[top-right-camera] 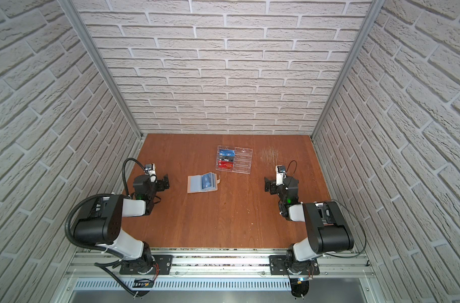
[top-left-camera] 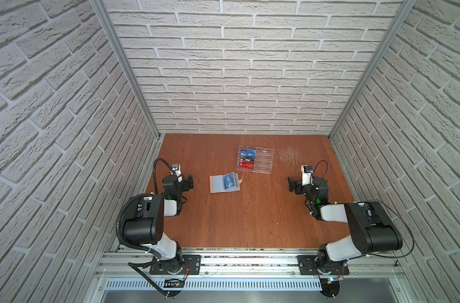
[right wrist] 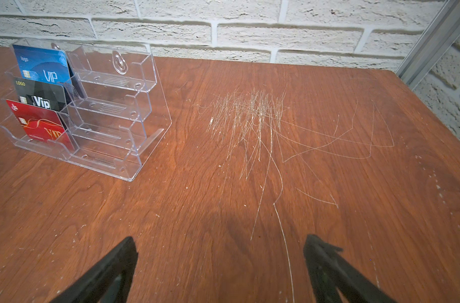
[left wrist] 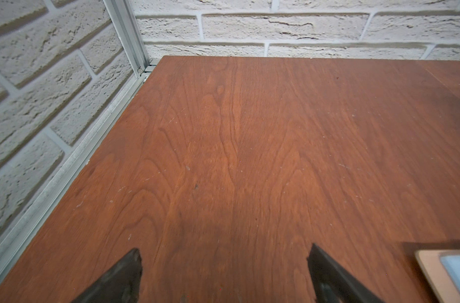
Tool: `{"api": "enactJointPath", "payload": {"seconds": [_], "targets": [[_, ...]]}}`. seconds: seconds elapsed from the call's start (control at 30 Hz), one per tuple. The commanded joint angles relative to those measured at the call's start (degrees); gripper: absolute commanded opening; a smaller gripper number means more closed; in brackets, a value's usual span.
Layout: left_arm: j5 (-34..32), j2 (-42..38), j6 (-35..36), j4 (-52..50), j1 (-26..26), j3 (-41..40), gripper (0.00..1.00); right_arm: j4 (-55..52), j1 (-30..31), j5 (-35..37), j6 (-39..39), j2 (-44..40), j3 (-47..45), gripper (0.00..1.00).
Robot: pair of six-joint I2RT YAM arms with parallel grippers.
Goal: Take the credit cards out of the card holder
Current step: Reset both arms
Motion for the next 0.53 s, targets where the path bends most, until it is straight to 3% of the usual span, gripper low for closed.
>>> {"api": "enactJointPath", "payload": {"seconds": [0.0,0.5], "targets": [[0.41,-0.08,0.75,4.21,0.47,-0.59,0.98,1.97,-0.23,-0.41,-0.43,-0.61,0.52,1.0],[0.39,-0.08,0.68,4.16,0.45,-0.59,0.98,0.53,-0.12,-0.61,-0.41,-1.37,0.72,1.0]]}}
